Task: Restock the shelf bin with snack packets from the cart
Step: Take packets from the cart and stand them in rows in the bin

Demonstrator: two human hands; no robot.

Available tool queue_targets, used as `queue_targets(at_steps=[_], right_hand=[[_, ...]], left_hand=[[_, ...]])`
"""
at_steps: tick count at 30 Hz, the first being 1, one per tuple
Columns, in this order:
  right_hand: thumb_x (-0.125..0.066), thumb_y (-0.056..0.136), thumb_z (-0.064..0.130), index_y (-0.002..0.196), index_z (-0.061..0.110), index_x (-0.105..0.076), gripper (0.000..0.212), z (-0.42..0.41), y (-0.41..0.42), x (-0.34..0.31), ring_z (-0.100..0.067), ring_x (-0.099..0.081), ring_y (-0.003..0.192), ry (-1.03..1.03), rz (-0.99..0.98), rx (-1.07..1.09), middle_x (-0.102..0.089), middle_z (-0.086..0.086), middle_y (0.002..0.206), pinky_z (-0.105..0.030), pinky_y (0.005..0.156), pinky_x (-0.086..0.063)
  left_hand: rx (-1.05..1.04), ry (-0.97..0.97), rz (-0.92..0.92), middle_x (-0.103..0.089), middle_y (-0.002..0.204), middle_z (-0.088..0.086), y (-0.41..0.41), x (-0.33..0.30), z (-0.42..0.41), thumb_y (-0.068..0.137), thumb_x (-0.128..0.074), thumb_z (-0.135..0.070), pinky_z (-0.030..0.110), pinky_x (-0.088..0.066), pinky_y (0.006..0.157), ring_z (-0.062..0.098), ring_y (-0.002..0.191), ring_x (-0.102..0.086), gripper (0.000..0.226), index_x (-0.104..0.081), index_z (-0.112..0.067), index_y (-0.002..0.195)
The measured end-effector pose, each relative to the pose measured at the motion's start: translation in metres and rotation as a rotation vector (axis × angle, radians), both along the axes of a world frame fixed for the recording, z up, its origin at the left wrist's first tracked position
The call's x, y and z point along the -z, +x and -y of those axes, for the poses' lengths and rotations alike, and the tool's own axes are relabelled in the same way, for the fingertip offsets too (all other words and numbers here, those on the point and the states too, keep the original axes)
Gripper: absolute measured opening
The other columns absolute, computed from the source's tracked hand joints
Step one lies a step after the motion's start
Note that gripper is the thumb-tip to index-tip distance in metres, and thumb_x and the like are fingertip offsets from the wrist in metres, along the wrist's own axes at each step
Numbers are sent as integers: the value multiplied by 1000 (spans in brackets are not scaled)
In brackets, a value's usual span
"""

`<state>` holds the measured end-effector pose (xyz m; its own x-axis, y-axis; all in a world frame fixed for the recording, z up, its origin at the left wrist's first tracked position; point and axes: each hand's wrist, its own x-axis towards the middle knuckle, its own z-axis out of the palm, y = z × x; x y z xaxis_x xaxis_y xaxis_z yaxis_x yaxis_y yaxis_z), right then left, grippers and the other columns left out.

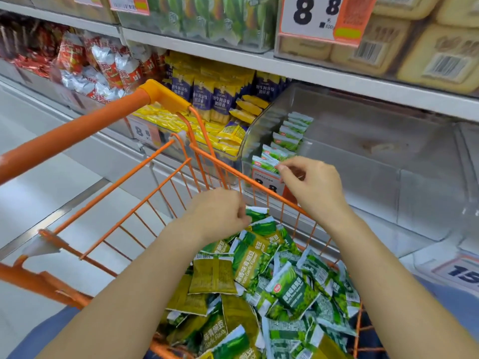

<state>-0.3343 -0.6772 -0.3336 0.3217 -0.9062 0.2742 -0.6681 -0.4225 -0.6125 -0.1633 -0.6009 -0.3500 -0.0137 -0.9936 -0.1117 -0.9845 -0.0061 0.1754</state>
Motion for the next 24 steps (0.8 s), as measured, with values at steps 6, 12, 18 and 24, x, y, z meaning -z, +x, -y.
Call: queue_targets(at_steps=[6,12,18,24], right_hand=[[-54,94,29,95,25,-73,20,-2,-4,-2,-14,-66,85,51,78,-46,-72,8,82,-38,80,-52],[-55,93,28,90,26,-72,17,-2,-7,-4,-5,-65,77,52,151,-59,-70,12,70,-35,80,-53],[-54,94,28,92,25,-72,18,-3,-7,-4,-8,-66,78,51,135,-72,-70,11,72,-36,80,-53],[-54,94,28,93,25,-72,18,-5,-6,-1,-11,-66,80,34,125,-68,-71,8,75,-38,77,-54]], left_hand=[[84,211,-4,-62,100,-7,-4,15,2,89,-64,-40,30,-46,71,15,90,-56,25,-65,-24,108],[112,123,-327,-68,86,-12,3,1,3,87,-70,-29,30,-50,72,2,78,-60,8,-74,-26,80],[50,10,-325,-70,87,-11,3,-4,-2,87,-69,-34,27,-50,69,1,75,-60,11,-73,-25,93],[301,281,-327,-70,102,-17,-24,7,-12,85,-71,-36,7,-39,62,-21,68,-54,26,-71,-28,109]])
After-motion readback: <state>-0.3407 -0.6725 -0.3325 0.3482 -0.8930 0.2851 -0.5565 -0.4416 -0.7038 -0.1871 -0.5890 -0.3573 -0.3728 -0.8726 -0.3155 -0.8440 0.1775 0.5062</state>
